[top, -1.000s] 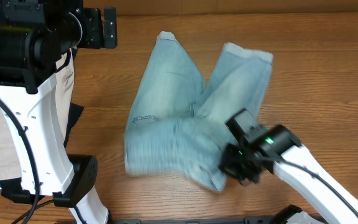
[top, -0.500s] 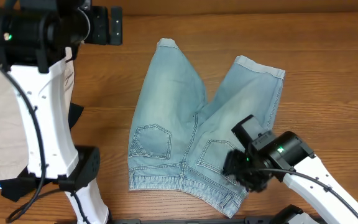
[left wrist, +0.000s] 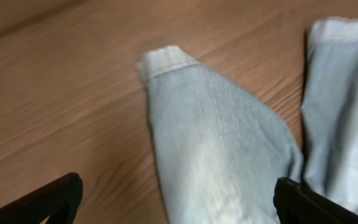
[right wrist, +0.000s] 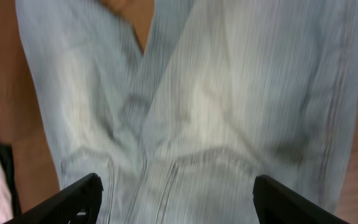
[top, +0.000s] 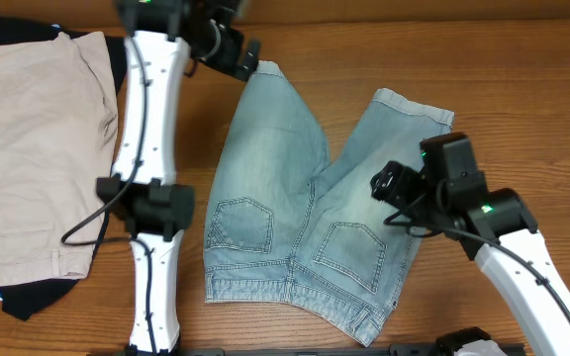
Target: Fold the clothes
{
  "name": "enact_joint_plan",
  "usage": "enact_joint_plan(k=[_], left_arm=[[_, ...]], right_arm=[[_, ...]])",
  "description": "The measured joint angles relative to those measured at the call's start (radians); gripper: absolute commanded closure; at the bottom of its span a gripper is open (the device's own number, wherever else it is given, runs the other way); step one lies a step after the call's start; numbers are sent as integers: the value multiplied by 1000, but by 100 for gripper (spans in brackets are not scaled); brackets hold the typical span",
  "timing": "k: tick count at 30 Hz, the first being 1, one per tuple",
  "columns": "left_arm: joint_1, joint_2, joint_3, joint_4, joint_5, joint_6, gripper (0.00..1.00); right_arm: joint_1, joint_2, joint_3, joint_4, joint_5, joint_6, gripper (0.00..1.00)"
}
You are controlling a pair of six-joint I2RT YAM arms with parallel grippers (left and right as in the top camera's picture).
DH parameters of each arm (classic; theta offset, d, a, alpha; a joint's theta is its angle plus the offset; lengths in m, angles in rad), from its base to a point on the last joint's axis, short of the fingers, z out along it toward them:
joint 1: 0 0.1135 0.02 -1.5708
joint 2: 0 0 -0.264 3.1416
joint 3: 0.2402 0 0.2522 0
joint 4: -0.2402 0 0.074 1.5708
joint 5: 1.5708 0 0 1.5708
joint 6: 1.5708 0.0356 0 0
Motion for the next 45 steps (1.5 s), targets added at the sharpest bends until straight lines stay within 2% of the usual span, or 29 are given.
enact_joint_plan(k=[8, 13, 17, 22, 24, 30, 36, 45], left_arm=[[-84, 158, -11, 163, 66, 74, 0], [-145, 213, -9, 144, 53, 74, 1], [-175, 289, -10, 90, 33, 74, 10], [-175, 343, -11, 59, 10, 76, 27], [-173, 343, -11, 49, 0, 74, 28], [-173, 343, -27, 19, -77, 45, 24], [-166, 331, -119, 2, -154, -10, 21], [-114, 300, -185, -82, -161, -82, 14]], right_arm=[[-48, 63, 0, 34, -8, -79, 18], [-48, 76, 0, 23, -8, -93, 21], [-48, 76, 0, 23, -6, -102, 30], [-48, 76, 0, 24, -3, -107, 32], [-48, 76, 0, 24, -2, -108, 32], [-48, 76, 0, 24, -3, -108, 32], [-48, 76, 0, 23, 4, -108, 32], [-48, 85, 0, 37, 24, -108, 32]])
